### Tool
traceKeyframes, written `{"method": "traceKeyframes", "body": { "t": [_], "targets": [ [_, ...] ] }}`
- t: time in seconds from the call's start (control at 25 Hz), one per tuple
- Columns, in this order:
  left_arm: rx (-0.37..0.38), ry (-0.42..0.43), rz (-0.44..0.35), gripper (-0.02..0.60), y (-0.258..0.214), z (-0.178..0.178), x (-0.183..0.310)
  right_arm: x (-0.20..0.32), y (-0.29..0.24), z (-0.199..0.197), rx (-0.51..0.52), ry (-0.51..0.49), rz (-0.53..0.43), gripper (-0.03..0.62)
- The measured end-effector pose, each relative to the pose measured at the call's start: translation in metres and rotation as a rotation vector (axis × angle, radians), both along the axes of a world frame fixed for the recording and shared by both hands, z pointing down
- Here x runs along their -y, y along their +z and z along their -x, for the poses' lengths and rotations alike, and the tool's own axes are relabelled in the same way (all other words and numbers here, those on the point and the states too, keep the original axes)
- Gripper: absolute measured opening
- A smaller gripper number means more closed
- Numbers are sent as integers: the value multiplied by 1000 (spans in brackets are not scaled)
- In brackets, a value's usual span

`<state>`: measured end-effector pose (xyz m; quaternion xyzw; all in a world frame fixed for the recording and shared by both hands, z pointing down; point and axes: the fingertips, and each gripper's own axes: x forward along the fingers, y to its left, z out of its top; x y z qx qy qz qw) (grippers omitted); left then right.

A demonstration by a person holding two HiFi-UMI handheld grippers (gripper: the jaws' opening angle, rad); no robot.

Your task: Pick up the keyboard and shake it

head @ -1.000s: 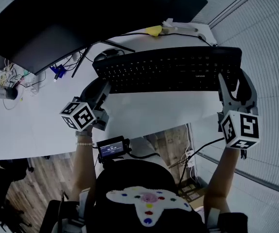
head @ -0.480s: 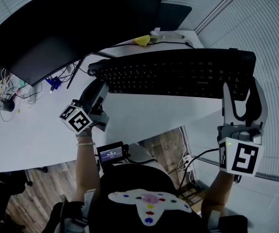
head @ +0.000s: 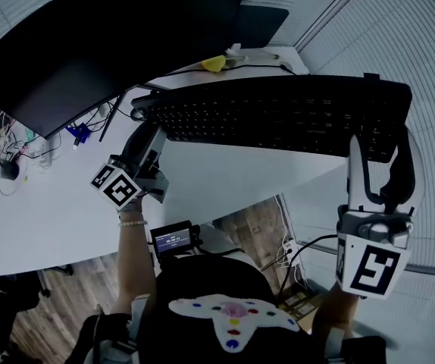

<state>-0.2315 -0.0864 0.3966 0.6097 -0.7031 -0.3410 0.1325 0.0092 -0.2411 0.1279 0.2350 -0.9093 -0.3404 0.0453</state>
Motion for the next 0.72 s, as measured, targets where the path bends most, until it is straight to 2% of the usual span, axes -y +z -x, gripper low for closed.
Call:
{"method": "traceKeyframes", "body": {
  "t": [0.16, 0.28, 0.4, 0.6, 0.72],
  "targets": [
    [3, 6, 1, 167, 3, -4, 2, -2, 1, -4, 5, -2, -14, 284],
    [-3, -7, 48, 167, 13, 0, -2, 15, 21, 1, -22, 7, 34, 284],
    [-8, -20, 72, 167, 2, -3, -15, 15, 15, 2, -31, 10, 69, 284],
    [-31, -57, 167, 167, -5, 1, -49, 18, 23, 21, -69, -18, 179, 284],
    [-27, -91, 242, 167, -7, -4, -58, 36, 42, 24, -83, -40, 271, 284]
  ]
}}
